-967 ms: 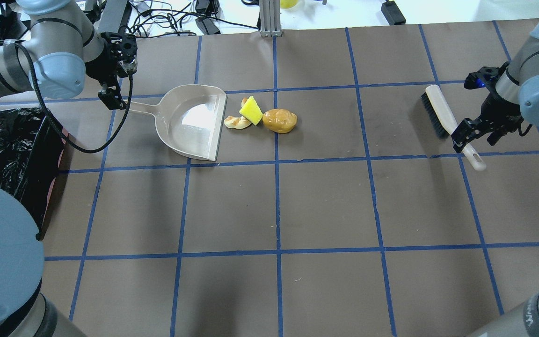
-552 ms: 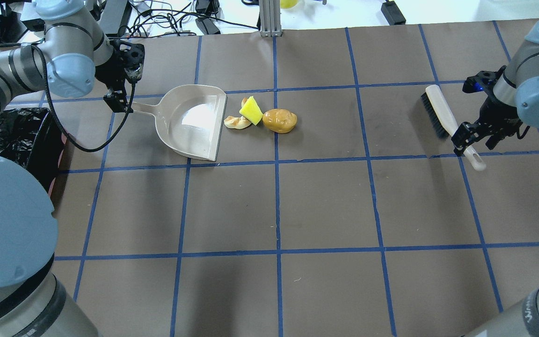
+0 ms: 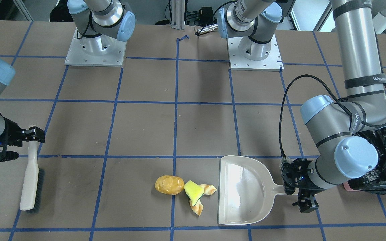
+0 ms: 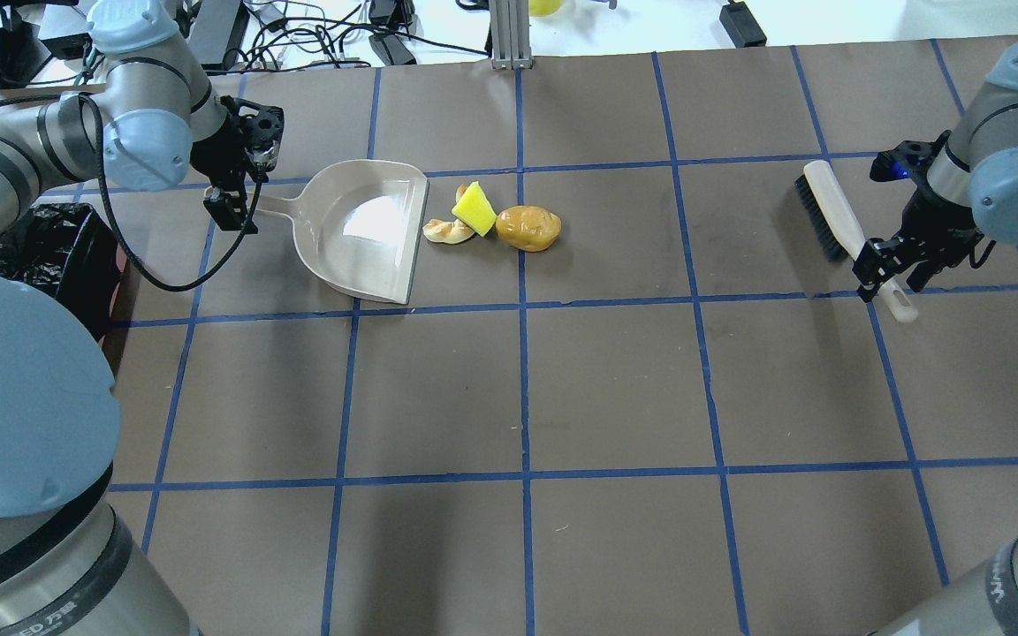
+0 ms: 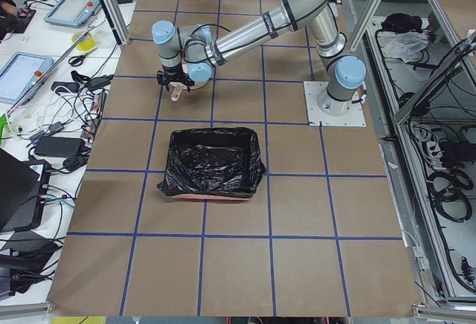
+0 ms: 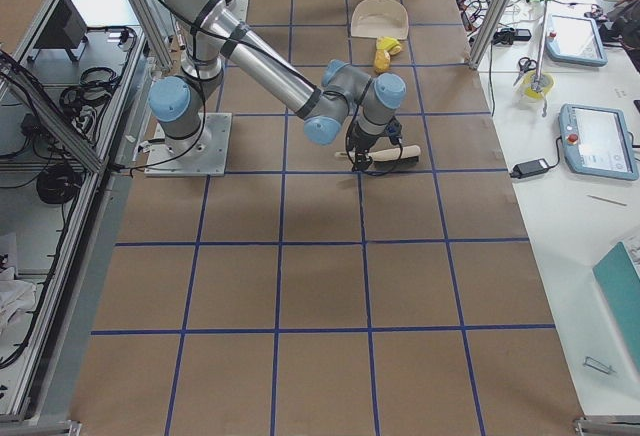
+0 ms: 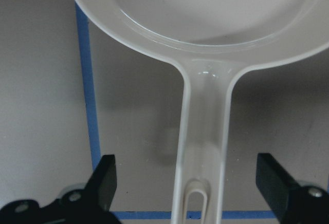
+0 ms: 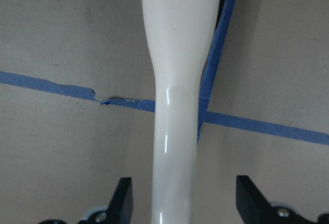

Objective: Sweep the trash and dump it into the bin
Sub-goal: 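Close the left gripper on the dustpan handle while the right gripper grasps the brush, then lift the white brush with the right gripper and carry it toward the debris, then sweep the sponge and paper piece into the dustpan with the right gripper's brush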

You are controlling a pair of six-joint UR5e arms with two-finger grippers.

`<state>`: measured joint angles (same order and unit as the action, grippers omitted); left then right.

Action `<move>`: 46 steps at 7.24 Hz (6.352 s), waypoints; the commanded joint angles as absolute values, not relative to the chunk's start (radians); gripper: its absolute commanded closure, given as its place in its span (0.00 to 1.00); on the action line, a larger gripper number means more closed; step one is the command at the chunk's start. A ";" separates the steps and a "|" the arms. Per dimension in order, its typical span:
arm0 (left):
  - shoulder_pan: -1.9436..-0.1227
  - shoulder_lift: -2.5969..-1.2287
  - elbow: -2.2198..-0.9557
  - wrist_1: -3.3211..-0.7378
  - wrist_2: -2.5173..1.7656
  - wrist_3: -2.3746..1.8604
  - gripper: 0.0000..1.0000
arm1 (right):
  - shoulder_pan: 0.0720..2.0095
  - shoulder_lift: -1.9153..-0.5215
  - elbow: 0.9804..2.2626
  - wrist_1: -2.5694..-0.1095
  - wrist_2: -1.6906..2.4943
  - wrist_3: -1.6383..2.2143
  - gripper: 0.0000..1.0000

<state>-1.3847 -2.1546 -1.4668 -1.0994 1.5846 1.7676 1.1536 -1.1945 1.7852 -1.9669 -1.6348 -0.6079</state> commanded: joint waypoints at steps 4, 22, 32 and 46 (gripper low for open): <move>-1.387 -2.152 -1.465 -1.095 1.586 1.770 0.92 | 1.155 -1.198 1.786 -1.963 -1.631 -0.588 0.35; -1.420 -2.158 -1.454 -1.100 1.690 1.750 1.00 | 1.689 -1.229 1.684 -1.891 -1.447 0.185 1.00; -1.431 -2.158 -1.459 -1.100 1.692 1.747 1.00 | 1.845 -1.167 1.683 -1.927 -1.425 0.415 1.00; -1.433 -2.158 -1.456 -1.101 1.690 1.727 1.00 | 2.074 -0.916 1.349 -2.020 -1.422 0.762 1.00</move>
